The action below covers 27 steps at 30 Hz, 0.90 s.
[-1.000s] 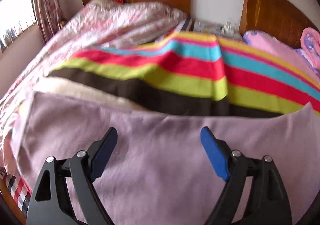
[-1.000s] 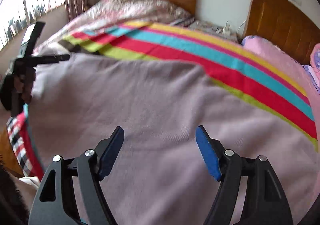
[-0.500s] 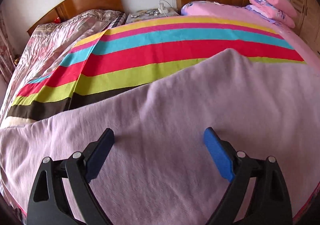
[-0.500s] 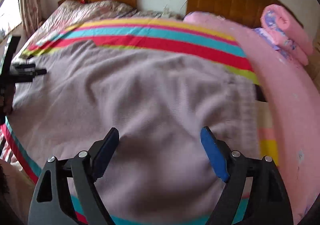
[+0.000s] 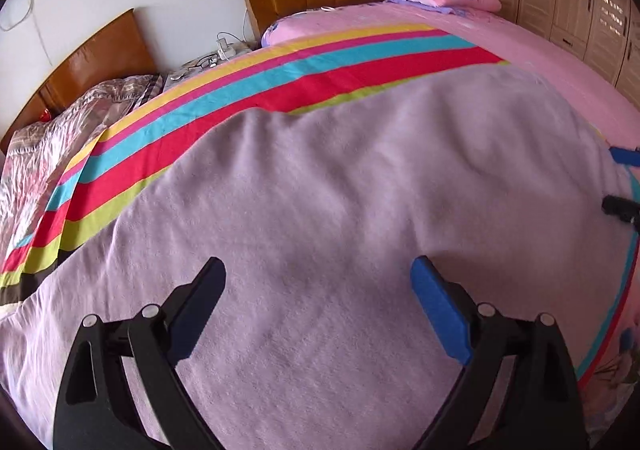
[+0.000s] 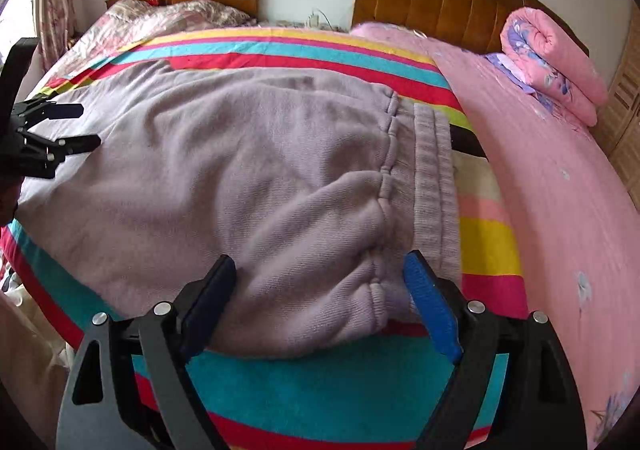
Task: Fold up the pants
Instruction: 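Release the sweatpants and lift both tools back above the bed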
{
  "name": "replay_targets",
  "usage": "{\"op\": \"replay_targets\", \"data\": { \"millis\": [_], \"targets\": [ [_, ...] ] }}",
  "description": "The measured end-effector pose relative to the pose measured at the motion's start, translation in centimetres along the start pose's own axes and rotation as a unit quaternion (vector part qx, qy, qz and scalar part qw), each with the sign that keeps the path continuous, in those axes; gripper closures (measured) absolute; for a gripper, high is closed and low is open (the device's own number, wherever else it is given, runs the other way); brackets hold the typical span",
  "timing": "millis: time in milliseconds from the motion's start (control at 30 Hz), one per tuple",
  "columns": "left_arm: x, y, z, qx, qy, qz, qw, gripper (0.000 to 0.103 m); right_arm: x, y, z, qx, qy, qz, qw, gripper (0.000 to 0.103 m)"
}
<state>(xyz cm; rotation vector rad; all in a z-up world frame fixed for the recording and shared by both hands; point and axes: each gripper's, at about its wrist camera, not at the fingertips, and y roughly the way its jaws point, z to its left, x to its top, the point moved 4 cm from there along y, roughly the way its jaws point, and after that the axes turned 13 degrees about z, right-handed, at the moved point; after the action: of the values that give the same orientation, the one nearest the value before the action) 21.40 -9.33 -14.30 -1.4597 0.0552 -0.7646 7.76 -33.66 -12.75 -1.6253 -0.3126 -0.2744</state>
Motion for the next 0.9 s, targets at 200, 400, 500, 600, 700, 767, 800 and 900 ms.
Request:
{"op": "replay_targets", "data": {
  "millis": [200, 400, 500, 600, 700, 767, 800, 900],
  "targets": [
    [0.2, 0.9, 0.0, -0.002, -0.005, 0.003, 1.0000, 0.004, 2.8, -0.3, 1.0, 0.001, -0.010, -0.017, 1.000, 0.020],
    [0.3, 1.0, 0.6, -0.011, -0.014, 0.007, 0.9998, 0.002, 1.3, 1.2, -0.1, 0.015, -0.008, 0.011, 1.000, 0.017],
    [0.4, 1.2, 0.8, -0.020, -0.019, 0.010, 0.9996, 0.001, 1.7, 0.6, 0.1, -0.005, -0.009, 0.029, 1.000, 0.017],
    [0.5, 1.4, 1.1, -0.032, -0.025, 0.013, 0.9991, 0.001, 4.0, -0.7, 0.8, 0.001, -0.004, -0.007, 1.000, 0.017],
    [0.5, 1.5, 1.2, -0.037, -0.030, 0.014, 0.9988, 0.001, 7.6, -1.5, 3.0, 0.022, -0.017, -0.044, 0.999, 0.016],
    [0.4, 1.5, 1.1, -0.033, -0.029, 0.012, 0.9990, 0.001, 10.0, -0.5, 5.0, 0.016, -0.046, -0.048, 0.998, 0.016],
    [0.4, 1.5, 1.0, -0.030, -0.028, 0.011, 0.9991, 0.001, 10.8, 0.2, 5.5, 0.016, -0.050, -0.044, 0.998, 0.015],
    [0.4, 1.4, 0.9, -0.027, -0.027, 0.008, 0.9992, 0.001, 12.3, 3.8, 6.1, 0.003, -0.045, 0.001, 0.999, 0.015]
  ]
}}
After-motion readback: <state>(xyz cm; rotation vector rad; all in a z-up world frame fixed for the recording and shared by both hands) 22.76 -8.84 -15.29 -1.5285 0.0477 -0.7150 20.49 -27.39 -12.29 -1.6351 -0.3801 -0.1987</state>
